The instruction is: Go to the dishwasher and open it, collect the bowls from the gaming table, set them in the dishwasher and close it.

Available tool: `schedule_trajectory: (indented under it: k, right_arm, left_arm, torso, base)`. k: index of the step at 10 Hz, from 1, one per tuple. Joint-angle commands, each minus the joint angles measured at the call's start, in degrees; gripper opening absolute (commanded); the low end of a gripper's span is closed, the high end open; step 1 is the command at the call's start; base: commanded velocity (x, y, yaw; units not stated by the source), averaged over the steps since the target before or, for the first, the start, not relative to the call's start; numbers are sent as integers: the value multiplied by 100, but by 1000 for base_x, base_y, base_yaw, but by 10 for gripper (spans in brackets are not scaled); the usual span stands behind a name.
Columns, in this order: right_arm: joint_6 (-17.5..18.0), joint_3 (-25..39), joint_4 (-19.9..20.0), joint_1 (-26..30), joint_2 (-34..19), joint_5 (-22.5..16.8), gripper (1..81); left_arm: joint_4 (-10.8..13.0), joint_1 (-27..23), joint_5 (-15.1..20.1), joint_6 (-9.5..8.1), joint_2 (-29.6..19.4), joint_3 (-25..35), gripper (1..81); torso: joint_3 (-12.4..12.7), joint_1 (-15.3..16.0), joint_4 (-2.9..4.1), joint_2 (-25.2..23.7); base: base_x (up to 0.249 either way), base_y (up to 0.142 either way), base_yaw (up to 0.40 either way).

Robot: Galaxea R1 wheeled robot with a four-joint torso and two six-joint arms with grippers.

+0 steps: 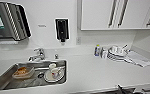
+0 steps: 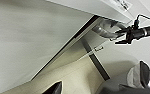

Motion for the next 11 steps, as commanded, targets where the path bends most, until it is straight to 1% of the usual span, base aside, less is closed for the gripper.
schedule_trajectory:
  k: [1,3,5,7,8,10,11]
  right_arm:
    - [0,-99,40,546,-137,-296,811]
    - [-27,-118,40,423,-207,-305,811]
    - [-53,14,49,150,-365,-305,811]
    - [-464,303,40,-113,-662,-270,811]
    - [-658,531,40,-236,-891,-227,811]
    - [-878,873,40,-438,-1190,-182,811]
    - [-967,1032,40,-561,-1218,-122,811]
  left_arm:
    - [67,-505,178,20,-202,149,811]
    - [67,-453,169,37,-193,149,811]
    - [67,-435,169,46,-175,123,811]
    - [67,-435,169,46,-141,114,811]
    - [67,-409,160,64,-114,105,811]
    - [76,-348,134,81,-35,35,811]
    - [76,-330,134,81,-8,-18,811]
  torso:
    - [0,0,0,0]
    - [0,0,0,0]
    - [0,0,0,0]
    - [0,0,0,0]
    - [0,0,0,0]
    - [0,0,0,0]
    - [0,0,0,0]
  base:
    - [0,0,0]
    - [0,0,0]
    - [0,0,0]
    - [0,0,0]
    - [0,0,0]
    - [0,0,0]
    - [0,0,0]
